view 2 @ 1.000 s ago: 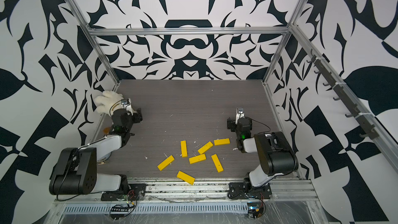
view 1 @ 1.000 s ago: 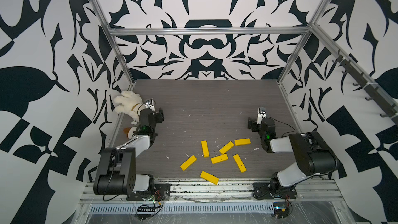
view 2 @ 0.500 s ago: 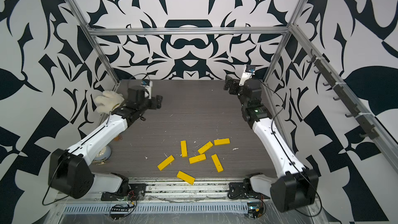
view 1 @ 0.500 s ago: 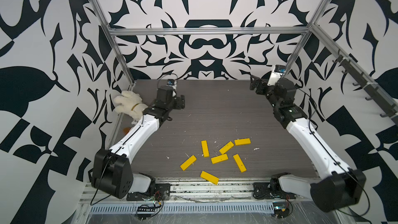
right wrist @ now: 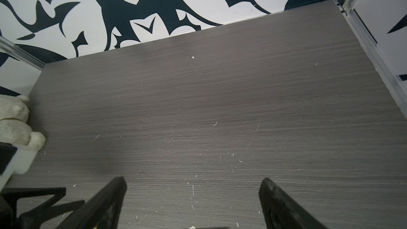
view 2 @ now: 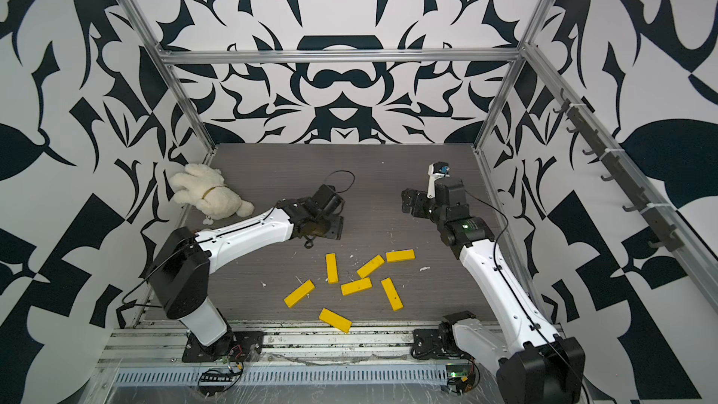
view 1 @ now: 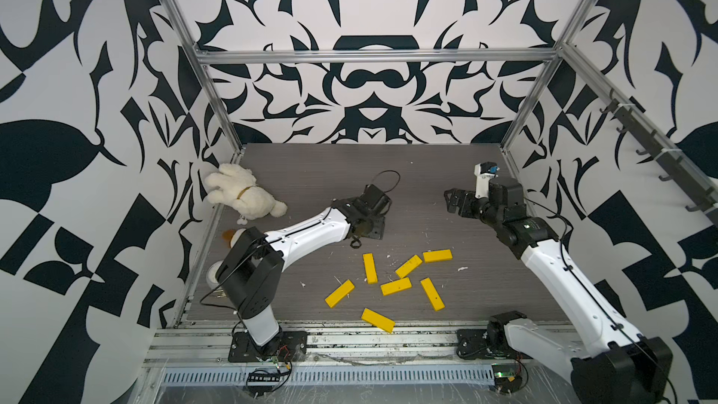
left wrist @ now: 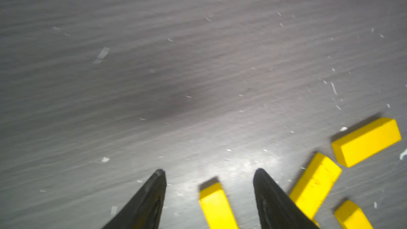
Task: Assemble the number 8 with building blocks
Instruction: Move the building block to the center of the board.
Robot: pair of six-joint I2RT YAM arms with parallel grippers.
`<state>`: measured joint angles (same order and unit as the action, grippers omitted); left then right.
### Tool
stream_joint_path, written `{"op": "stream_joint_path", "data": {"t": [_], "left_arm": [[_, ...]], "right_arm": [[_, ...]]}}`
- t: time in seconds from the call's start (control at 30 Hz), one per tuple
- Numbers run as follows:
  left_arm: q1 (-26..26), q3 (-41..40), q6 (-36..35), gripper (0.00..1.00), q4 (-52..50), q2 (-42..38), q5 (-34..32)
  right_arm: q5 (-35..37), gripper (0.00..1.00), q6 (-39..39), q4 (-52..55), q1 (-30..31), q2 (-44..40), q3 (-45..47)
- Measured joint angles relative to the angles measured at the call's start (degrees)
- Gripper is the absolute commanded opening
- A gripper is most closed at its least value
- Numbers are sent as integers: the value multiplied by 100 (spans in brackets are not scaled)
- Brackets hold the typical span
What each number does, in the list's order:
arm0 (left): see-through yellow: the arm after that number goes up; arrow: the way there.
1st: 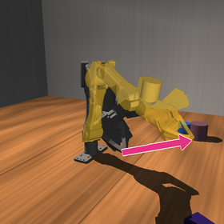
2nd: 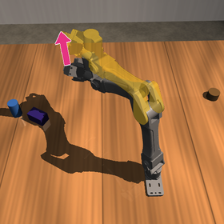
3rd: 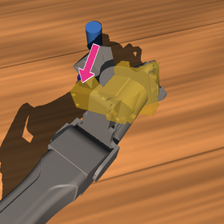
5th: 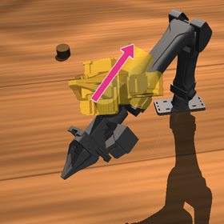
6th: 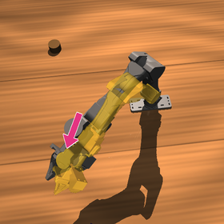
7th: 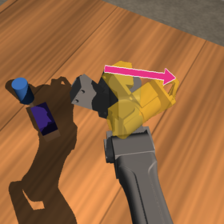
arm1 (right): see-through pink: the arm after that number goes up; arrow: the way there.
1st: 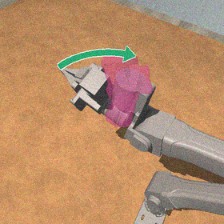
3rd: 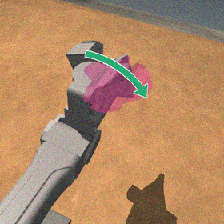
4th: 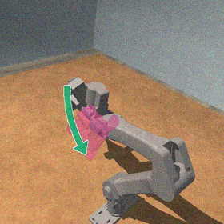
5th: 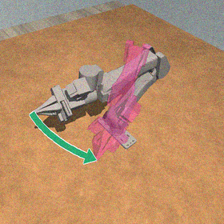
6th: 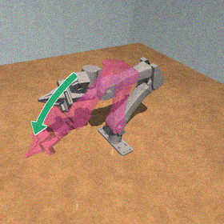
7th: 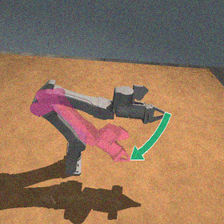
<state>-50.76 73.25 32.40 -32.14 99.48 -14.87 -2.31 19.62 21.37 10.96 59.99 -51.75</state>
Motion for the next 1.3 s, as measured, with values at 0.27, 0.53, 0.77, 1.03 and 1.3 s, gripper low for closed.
{"op": "stream_joint_path", "data": {"t": [0.27, 0.53, 0.77, 1.03, 1.3], "left_arm": [[-824, -415, 1287, 65, -603, 304, -389], [-966, -1001, 2273, 63, -710, -487, -636], [-1126, -1043, 2830, 60, -302, 13, -372], [-1123, -1222, 3340, 37, 118, 280, -195], [-1014, -1187, 3373, 27, 273, 317, -164]], "right_arm": [[-149, 94, 35, 210, 186, 151, 94], [-181, 94, 15, 251, 302, 138, 92], [-17, 94, -7, 398, 376, 240, -11], [116, 93, -66, 459, 380, 236, -162], [170, 92, -74, 498, 382, 262, -162]]}}
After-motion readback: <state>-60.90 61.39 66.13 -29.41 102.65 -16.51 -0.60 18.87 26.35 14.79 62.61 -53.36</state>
